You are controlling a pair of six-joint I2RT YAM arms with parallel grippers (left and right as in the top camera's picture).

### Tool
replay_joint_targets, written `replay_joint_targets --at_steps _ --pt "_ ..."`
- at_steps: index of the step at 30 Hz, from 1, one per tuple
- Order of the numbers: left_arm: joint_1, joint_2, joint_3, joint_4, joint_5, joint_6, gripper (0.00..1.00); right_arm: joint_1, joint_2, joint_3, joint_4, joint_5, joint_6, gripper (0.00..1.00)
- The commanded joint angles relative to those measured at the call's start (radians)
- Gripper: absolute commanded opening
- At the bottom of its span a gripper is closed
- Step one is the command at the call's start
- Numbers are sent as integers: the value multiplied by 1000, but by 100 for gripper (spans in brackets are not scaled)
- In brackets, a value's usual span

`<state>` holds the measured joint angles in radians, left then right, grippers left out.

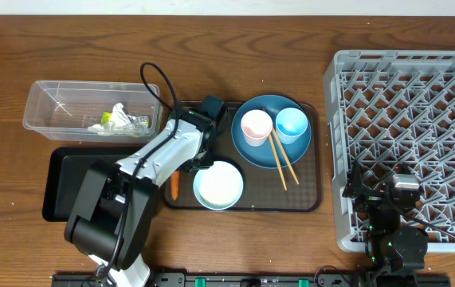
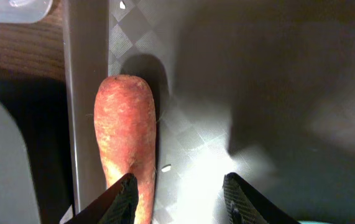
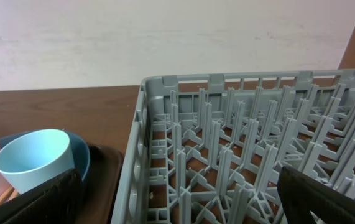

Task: Sort waste into correct bins and load items into the dishwasher rack
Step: 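Reach the left gripper to the carrot and grasp it, then carry the carrot left and place it on the black tray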

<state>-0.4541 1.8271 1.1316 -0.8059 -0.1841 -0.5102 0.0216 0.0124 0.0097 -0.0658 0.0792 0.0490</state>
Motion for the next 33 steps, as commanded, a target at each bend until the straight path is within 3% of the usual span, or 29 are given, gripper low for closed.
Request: replay_joint_targets --at_steps 1,14,33 --pt "9 2 -31 8 -12 16 48 -2 -4 -4 -1 -1 6 99" --pt "94 0 -33 25 23 24 48 -2 -4 -4 -1 -1 6 99" --pt "96 0 -63 26 72 23 48 -2 -4 -4 -1 -1 6 99"
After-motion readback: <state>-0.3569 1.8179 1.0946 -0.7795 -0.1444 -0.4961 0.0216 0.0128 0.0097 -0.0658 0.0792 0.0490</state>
